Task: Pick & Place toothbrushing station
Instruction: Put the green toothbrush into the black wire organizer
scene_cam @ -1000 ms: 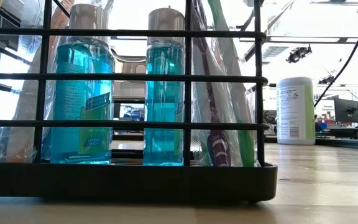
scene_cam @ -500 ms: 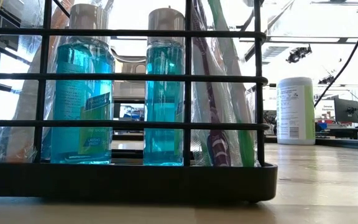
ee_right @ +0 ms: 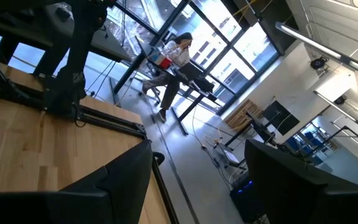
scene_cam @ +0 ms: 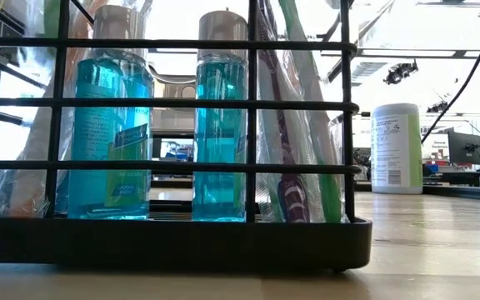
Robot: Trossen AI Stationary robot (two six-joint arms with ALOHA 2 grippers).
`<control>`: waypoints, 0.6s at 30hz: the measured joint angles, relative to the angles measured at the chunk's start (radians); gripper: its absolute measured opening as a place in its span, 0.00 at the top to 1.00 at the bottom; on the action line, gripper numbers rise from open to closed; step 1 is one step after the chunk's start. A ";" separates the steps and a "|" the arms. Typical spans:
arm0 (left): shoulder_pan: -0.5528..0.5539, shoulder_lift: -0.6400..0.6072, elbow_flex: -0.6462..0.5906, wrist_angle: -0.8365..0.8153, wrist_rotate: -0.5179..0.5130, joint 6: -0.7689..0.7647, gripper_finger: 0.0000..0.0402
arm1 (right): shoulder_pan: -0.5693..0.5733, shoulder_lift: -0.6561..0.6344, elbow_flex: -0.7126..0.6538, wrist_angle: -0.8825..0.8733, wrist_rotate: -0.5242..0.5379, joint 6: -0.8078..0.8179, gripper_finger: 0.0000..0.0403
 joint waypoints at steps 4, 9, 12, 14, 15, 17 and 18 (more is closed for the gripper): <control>0.017 0.000 0.000 -0.119 0.101 -0.136 0.97 | 0.000 0.000 0.000 -0.001 -0.002 0.005 0.38; 0.025 0.014 0.000 -0.249 0.154 -0.331 0.97 | 0.000 0.000 0.000 -0.027 -0.004 0.044 0.38; 0.022 0.044 0.000 -0.265 0.147 -0.366 0.97 | 0.000 0.000 0.000 -0.040 -0.004 0.052 0.38; 0.022 0.063 0.000 -0.264 0.154 -0.401 0.97 | 0.000 0.000 0.000 -0.042 -0.004 0.052 0.38; 0.023 0.072 0.000 -0.264 0.158 -0.417 0.97 | 0.000 0.000 0.000 -0.042 -0.004 0.052 0.38; 0.023 0.086 0.000 -0.263 0.163 -0.447 0.95 | 0.000 0.000 0.000 -0.042 -0.004 0.052 0.38; 0.023 0.088 0.000 -0.264 0.159 -0.457 0.93 | 0.000 0.000 0.000 -0.042 -0.004 0.052 0.38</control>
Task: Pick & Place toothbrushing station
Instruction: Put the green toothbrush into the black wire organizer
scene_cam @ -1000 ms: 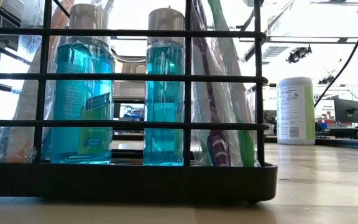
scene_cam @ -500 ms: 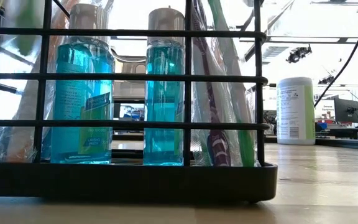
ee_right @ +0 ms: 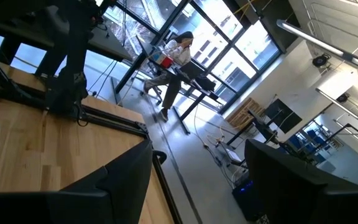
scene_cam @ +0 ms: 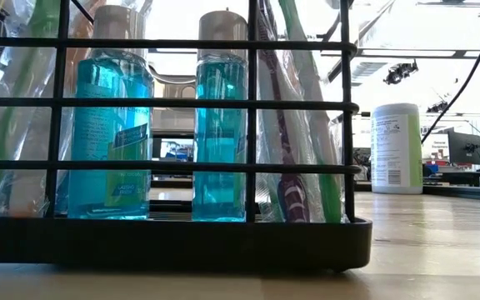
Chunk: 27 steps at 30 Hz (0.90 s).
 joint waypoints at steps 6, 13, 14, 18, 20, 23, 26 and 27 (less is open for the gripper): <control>0.000 -0.004 0.000 0.008 -0.006 -0.007 0.87 | -0.013 0.000 0.000 0.000 -0.001 0.000 0.38; 0.000 -0.007 0.000 0.037 -0.006 -0.005 0.86 | -0.037 0.000 0.000 0.000 -0.052 0.000 0.38; 0.000 -0.007 0.000 0.041 -0.006 -0.004 0.86 | -0.040 0.000 0.000 0.000 -0.053 0.000 0.38; 0.000 -0.007 0.000 0.043 -0.002 -0.005 0.86 | -0.042 0.000 0.000 0.000 -0.053 0.000 0.38; 0.000 -0.007 0.000 0.047 -0.001 -0.008 0.86 | -0.042 0.000 0.000 0.000 -0.053 0.000 0.38; 0.000 -0.007 0.000 0.061 -0.001 -0.008 0.86 | -0.042 0.000 0.000 0.000 -0.061 0.000 0.38; 0.000 -0.007 0.000 0.071 0.000 -0.009 0.86 | -0.042 0.000 0.000 0.000 -0.109 -0.001 0.38; 0.000 -0.007 0.000 0.073 0.006 -0.009 0.85 | -0.042 0.000 0.000 -0.001 -0.123 -0.001 0.38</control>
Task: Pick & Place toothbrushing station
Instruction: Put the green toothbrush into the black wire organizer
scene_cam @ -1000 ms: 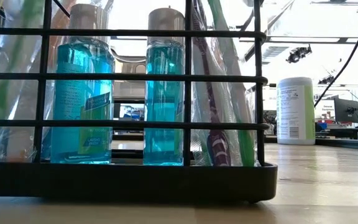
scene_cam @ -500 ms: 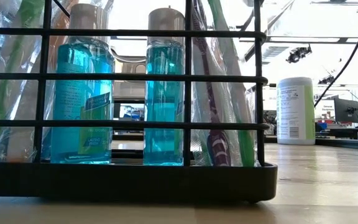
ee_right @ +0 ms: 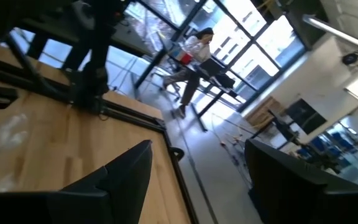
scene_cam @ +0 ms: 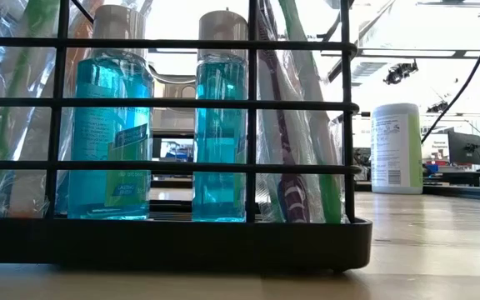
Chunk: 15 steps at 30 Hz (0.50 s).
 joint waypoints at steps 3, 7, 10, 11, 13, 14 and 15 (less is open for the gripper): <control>0.000 0.000 0.000 0.015 0.014 -0.001 0.84 | 0.000 0.000 0.000 -0.013 -0.039 -0.001 0.38; 0.000 0.000 0.000 0.023 0.014 -0.002 0.75 | 0.000 0.000 0.000 -0.018 -0.066 -0.002 0.38; 0.000 0.000 0.000 0.025 0.014 -0.001 0.65 | 0.000 0.000 0.000 -0.017 -0.066 -0.002 0.38; 0.000 0.000 0.000 0.025 0.014 -0.001 0.62 | 0.000 0.000 0.000 -0.017 -0.068 -0.002 0.38; 0.000 0.000 0.000 0.025 0.023 0.009 0.55 | 0.000 0.000 0.000 -0.017 -0.075 -0.003 0.38; 0.000 0.000 0.000 0.025 0.038 0.016 0.52 | 0.000 0.000 0.000 -0.017 -0.076 -0.003 0.38; 0.000 0.000 0.000 0.026 0.044 0.017 0.50 | 0.000 0.000 0.000 -0.017 -0.076 -0.003 0.38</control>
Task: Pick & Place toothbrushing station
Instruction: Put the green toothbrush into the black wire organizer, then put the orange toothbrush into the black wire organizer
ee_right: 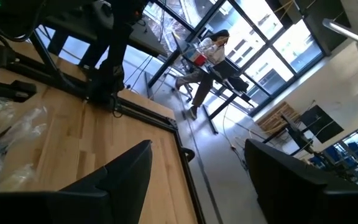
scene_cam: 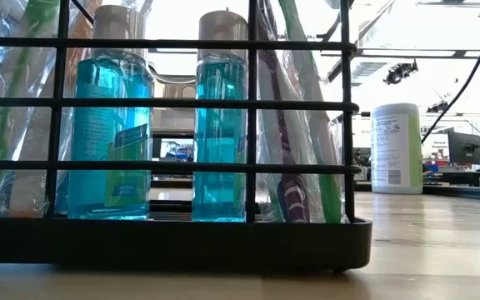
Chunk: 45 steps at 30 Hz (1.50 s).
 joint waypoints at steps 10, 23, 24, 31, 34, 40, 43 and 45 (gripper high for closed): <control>0.000 -0.017 0.000 0.024 0.016 -0.008 0.46 | 0.045 0.000 0.000 -0.002 -0.009 0.026 0.38; 0.000 -0.145 0.000 -0.021 0.029 0.068 0.46 | 0.048 0.000 0.000 -0.036 -0.024 0.026 0.38; 0.000 -0.157 0.000 -0.027 0.028 0.069 0.46 | 0.048 0.000 0.000 -0.043 -0.021 0.028 0.38; 0.012 -0.310 0.000 -0.035 0.011 0.138 0.46 | 0.048 0.000 0.000 -0.127 -0.028 0.158 0.38; 0.055 -0.404 0.000 -0.035 0.063 0.182 0.46 | 0.048 0.000 0.000 -0.201 -0.052 0.268 0.38; 0.317 -0.518 0.000 0.007 0.455 0.366 0.49 | 0.048 0.000 0.000 -0.327 -0.173 0.493 0.38; 0.487 -0.526 0.000 0.001 0.663 0.389 0.53 | 0.048 0.000 0.000 -0.355 -0.227 0.574 0.38; 0.586 -0.521 0.000 -0.016 0.786 0.382 0.55 | 0.048 0.000 0.000 -0.385 -0.253 0.633 0.38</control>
